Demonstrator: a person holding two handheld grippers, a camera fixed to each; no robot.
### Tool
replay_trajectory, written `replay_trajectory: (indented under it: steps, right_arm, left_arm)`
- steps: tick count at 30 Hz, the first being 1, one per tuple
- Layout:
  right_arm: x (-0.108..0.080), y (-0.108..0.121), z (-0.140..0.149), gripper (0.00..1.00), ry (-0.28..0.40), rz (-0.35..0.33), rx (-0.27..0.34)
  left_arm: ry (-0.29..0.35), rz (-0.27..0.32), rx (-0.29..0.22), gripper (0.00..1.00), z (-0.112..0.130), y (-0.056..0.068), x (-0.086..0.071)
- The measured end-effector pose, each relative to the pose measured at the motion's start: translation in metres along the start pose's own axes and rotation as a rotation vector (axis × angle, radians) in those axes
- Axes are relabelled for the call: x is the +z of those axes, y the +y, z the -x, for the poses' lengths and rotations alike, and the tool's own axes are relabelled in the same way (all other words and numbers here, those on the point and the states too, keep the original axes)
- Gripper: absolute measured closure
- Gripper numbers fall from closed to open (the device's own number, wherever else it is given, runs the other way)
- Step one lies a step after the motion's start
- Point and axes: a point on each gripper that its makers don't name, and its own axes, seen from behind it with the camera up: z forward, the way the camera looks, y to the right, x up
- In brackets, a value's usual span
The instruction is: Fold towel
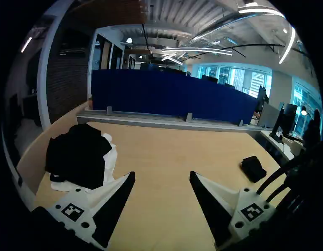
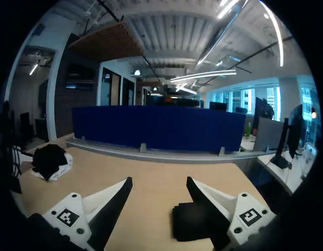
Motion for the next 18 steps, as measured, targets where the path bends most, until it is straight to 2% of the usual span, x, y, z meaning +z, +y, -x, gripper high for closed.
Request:
replay_trajectory:
  steps: [6, 14, 18]
  right_arm:
    - [-0.001, -0.002, -0.002, 0.0, 0.02, 0.031, -0.016]
    - [-0.002, 0.009, -0.003, 0.0, 0.049, 0.082, 0.022]
    - [-0.003, 0.01, -0.001, 0.0, 0.054, 0.086, 0.029]
  left_arm:
    - [0.065, -0.014, 0.0, 0.03, -0.012, -0.003, 0.0]
    - [0.128, -0.005, -0.004, 0.03, -0.015, -0.002, 0.007]
    - [0.17, -0.003, -0.006, 0.03, -0.011, 0.001, 0.011]
